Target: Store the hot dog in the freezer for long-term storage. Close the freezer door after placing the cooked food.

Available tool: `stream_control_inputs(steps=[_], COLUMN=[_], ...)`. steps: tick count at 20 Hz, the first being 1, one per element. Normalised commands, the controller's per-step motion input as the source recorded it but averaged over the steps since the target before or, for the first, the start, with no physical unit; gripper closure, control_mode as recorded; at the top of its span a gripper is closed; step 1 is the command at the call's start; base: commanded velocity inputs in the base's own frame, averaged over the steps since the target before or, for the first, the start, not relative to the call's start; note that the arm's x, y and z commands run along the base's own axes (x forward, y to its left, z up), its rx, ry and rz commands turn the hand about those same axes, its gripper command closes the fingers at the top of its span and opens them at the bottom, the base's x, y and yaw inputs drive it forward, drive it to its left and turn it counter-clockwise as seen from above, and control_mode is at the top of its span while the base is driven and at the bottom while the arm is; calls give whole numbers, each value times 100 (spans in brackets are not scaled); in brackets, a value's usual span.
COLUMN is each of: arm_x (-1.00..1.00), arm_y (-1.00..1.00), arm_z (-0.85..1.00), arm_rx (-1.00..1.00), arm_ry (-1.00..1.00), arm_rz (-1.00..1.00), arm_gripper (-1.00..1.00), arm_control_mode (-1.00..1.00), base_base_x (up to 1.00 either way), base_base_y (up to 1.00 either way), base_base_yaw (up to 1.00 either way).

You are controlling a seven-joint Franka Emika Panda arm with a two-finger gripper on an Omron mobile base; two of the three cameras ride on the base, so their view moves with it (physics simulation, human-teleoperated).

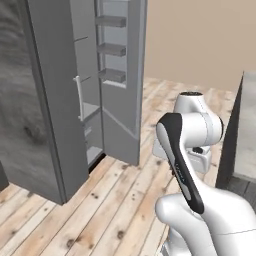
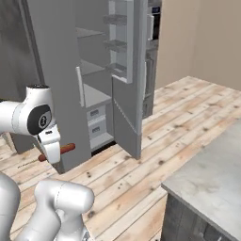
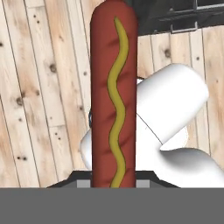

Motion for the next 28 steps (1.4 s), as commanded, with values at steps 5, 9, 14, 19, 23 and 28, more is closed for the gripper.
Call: stream_control_inputs(steps=[5, 9, 14, 19, 23, 28], arm_x=[0, 0, 0, 0, 0, 0], arm_y=[0, 0, 0, 0, 0, 0], arm_z=[0, 0, 0, 0, 0, 0], arm_rx=[0, 0, 0, 0, 0, 0], arm_ry=[0, 0, 0, 0, 0, 0], arm_rz=[0, 0, 0, 0, 0, 0], arm_gripper=[100, 100, 100, 100, 100, 100], arm_control_mode=[100, 100, 100, 100, 100, 100], base_base_x=[54, 56, 68, 66, 31, 42], base_base_y=[54, 37, 21, 6, 0, 2], base_base_yaw=[-31, -22, -15, -9, -2, -3])
